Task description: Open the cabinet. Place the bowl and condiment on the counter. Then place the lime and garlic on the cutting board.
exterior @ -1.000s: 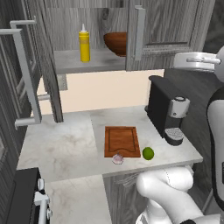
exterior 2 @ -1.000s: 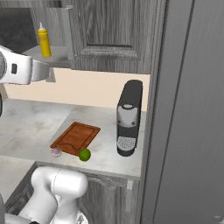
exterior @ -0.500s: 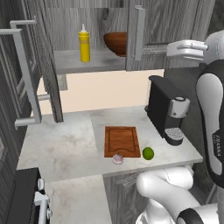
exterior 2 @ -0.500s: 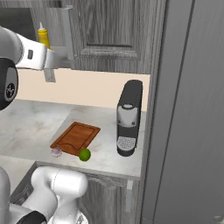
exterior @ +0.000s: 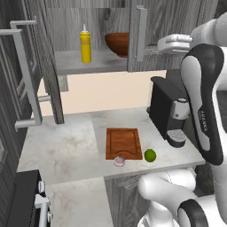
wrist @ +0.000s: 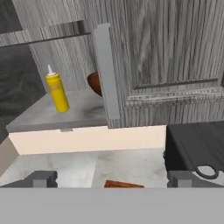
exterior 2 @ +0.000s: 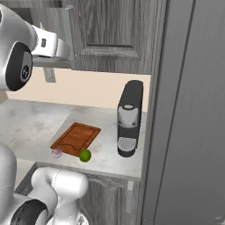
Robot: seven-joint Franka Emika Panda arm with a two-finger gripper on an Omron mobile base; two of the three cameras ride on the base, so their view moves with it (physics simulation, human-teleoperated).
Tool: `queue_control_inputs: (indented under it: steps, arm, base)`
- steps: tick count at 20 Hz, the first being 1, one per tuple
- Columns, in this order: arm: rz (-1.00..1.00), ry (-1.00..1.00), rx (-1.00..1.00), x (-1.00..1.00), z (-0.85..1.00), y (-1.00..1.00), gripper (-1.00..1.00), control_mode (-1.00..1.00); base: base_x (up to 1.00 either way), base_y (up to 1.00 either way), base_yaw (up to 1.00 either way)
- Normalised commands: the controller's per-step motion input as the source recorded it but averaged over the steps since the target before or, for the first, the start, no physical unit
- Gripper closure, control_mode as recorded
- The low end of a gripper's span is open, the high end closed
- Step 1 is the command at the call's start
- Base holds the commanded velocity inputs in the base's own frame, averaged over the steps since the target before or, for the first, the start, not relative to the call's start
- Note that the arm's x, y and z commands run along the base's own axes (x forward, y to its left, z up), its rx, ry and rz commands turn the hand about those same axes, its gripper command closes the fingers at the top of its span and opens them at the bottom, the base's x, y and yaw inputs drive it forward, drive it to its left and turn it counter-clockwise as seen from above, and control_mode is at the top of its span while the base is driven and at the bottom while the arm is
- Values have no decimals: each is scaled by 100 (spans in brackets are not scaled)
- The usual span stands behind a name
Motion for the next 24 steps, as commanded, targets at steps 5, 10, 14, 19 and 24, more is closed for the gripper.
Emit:
queue_control_inputs:
  steps: [5,10,14,19,24]
  arm:
    - [0,7,-8,55,-1,0,-100,-100]
    - [0,3,-10,44,-2,4,-100,-100]
    - [0,0,-4,35,-17,8,-100,-100]
    - [0,0,0,36,-20,0,-100,-100]
    - [0,0,1,35,-10,0,-100,-100]
  base:
    - [0,0,0]
    - [0,0,0]
    - [0,0,0]
    - [0,0,0]
    - [0,0,0]
